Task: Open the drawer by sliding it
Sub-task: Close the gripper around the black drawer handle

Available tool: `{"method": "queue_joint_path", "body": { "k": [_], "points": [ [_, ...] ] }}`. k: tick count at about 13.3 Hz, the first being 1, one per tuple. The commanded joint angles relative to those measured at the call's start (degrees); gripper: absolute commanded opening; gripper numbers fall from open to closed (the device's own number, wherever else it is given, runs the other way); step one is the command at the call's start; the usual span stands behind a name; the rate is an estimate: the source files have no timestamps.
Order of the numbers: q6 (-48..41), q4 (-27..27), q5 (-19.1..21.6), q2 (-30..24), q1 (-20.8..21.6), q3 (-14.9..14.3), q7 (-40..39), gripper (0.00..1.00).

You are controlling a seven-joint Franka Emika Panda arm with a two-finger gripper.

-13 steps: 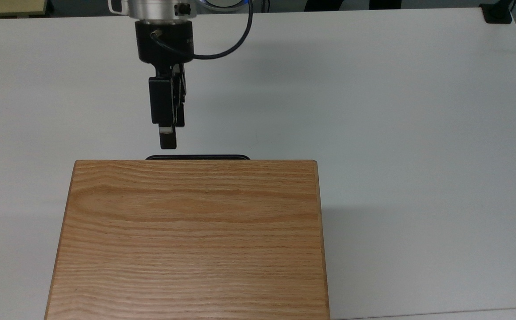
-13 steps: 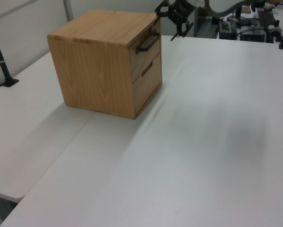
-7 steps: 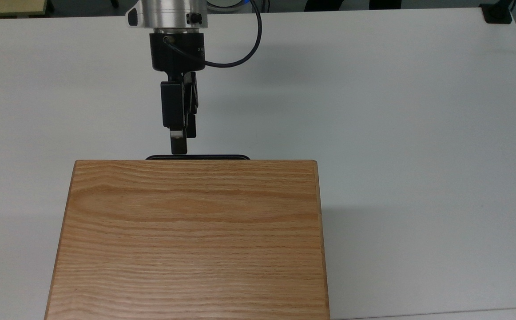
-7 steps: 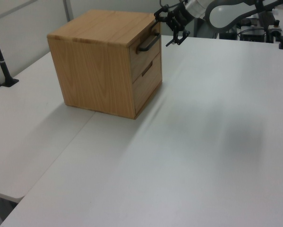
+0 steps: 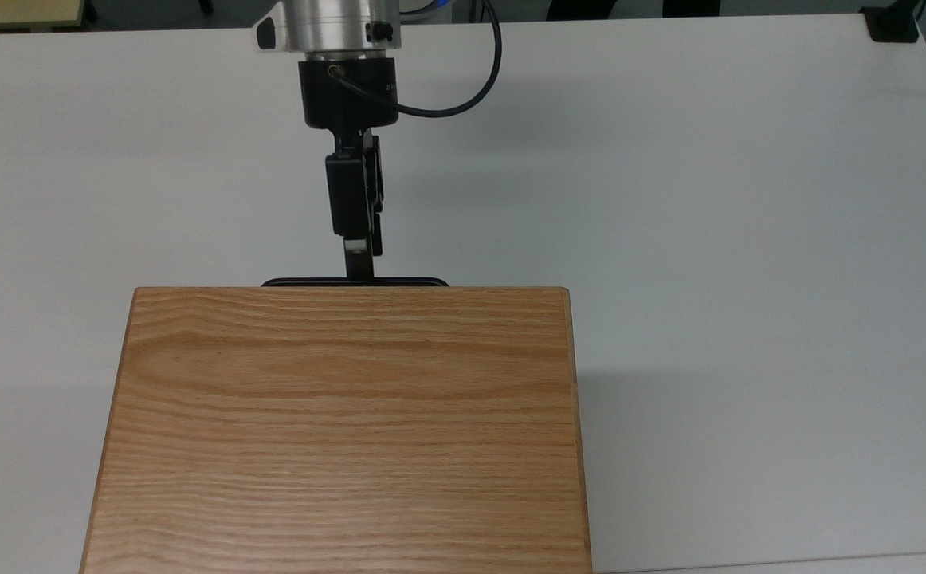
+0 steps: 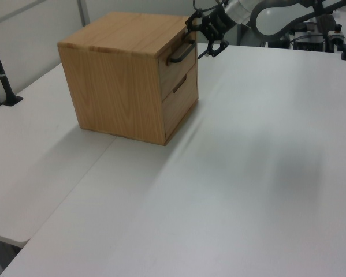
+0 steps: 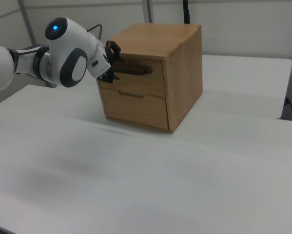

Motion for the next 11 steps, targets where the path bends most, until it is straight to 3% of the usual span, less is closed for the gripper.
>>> {"method": "queue_joint_path", "body": {
  "k": [1,5,7,11],
  "points": [
    [1.04,0.33,0.54,1.24,0.15,0.05,-0.21,0.52],
    [1.13,1.31,0.54,2.48,0.06,0.05,-0.21,0.45],
    [1.30,1.40,0.54,3.19,-0.02,-0.04,-0.21,0.35],
    [1.30,2.10,0.63,3.28,-0.20,0.04,-0.21,0.23]
  ]
}}
